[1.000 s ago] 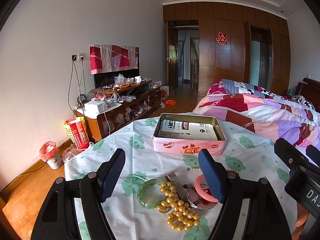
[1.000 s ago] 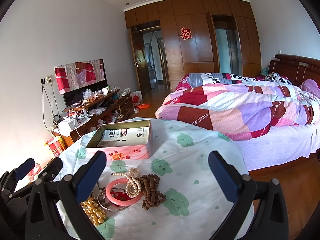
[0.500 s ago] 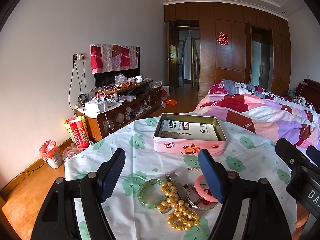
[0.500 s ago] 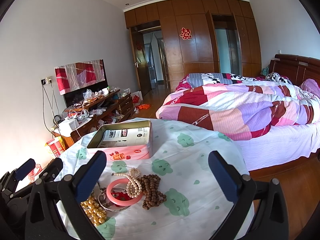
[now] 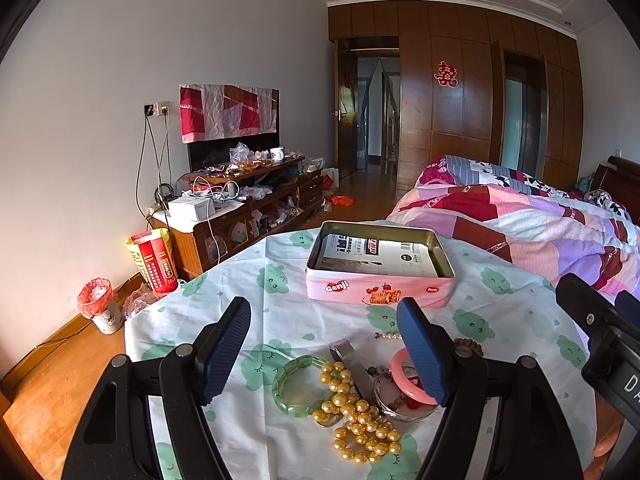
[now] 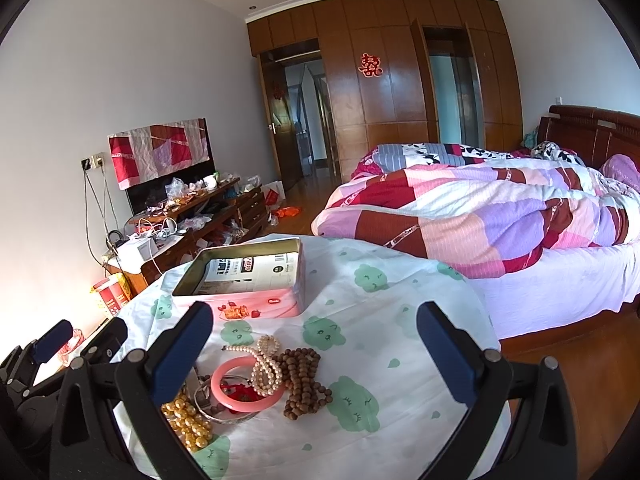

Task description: Organize jewelry

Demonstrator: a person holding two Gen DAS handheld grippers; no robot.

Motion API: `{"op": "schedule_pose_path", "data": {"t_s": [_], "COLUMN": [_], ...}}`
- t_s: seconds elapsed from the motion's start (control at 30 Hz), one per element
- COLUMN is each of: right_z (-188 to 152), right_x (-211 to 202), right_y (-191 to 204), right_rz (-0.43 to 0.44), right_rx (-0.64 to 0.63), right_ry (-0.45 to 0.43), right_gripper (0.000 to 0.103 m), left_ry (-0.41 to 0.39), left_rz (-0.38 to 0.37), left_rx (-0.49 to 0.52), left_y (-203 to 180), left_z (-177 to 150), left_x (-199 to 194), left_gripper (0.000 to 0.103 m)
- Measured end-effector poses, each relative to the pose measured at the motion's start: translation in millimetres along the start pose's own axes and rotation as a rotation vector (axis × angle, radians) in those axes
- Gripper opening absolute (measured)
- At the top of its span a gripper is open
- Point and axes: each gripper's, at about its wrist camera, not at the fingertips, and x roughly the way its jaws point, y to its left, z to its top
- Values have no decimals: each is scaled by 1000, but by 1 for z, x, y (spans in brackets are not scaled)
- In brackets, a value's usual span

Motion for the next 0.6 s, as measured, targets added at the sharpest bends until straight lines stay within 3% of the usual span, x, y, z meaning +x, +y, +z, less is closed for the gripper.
{"op": "schedule_pose_path", "data": {"t_s": [0.27, 0.43, 0.5, 0.53, 0.57, 0.6], "right_z": [-3, 0, 0, -1, -2, -4], "right_x": [9, 22, 29, 33, 39, 46], "right_y": [-4, -20, -32, -38, -43, -49], "right_rz": [-5, -32, -56, -65, -69, -67], "right_rx": [13, 25, 24, 22, 18, 14], "right_ry": [22, 62, 83, 100, 129, 168], "right_gripper": [103, 103, 93, 81, 74, 72], "left_ry": [21, 104, 153, 167, 164, 188], "left_rz": [-8, -53, -57, -64, -59, -63], "left_rx": [1, 1, 2, -12, -17, -38], "left_y": [0, 12, 22, 26, 32, 40], "left_z": [-6, -11, -17, -20, -23, -28], "left_x": [14, 31, 44, 49, 55, 61], "left_gripper": [76, 76, 76, 76, 76, 75]}}
